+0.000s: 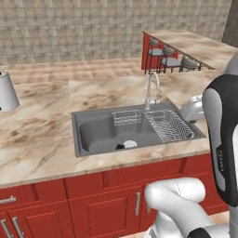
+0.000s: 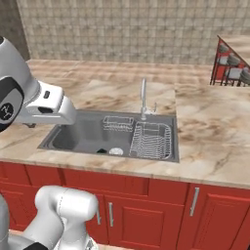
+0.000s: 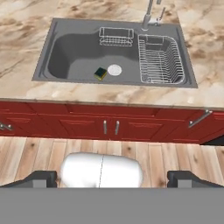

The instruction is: Pick up the bar soap and sponge from the sink, and place them back in the cabinet, and close the cabinet door.

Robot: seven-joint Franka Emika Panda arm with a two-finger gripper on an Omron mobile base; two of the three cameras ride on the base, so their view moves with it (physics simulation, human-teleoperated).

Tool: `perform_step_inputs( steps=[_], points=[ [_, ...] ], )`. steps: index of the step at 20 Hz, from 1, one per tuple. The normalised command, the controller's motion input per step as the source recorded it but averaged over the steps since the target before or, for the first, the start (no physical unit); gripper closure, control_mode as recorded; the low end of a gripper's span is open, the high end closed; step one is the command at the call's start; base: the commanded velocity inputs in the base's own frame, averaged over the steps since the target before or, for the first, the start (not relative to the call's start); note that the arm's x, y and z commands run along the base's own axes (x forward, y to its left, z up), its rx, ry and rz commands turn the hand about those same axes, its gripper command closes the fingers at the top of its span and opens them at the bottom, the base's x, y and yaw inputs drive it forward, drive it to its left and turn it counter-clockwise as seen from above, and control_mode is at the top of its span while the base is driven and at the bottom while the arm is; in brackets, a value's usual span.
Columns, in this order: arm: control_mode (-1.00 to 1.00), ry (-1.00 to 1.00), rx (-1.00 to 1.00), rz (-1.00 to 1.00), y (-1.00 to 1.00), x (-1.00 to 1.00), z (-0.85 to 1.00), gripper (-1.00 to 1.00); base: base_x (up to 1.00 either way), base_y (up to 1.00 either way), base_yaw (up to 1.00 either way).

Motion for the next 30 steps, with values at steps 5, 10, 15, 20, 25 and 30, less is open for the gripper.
perform_step_inputs(
  steps=[5,10,15,20,25,30],
  points=[
    [1.0,0.0,0.0,0.0,0.0,0.0,0.0,-1.0,0.31,0.0,0.16],
    [1.0,0.0,0.0,0.0,0.0,0.0,0.0,-1.0,0.39,0.06,0.18],
    [1.0,0.0,0.0,0.0,0.0,0.0,0.0,-1.0,0.35,0.0,0.01],
    [1.0,0.0,0.0,0.0,0.0,0.0,0.0,-1.0,0.33,0.0,0.0],
    [1.0,0.0,0.0,0.0,0.0,0.0,0.0,-1.0,0.37,0.02,0.0],
    [1.0,0.0,0.0,0.0,0.0,0.0,0.0,-1.0,0.36,0.02,-0.02]
  ],
)
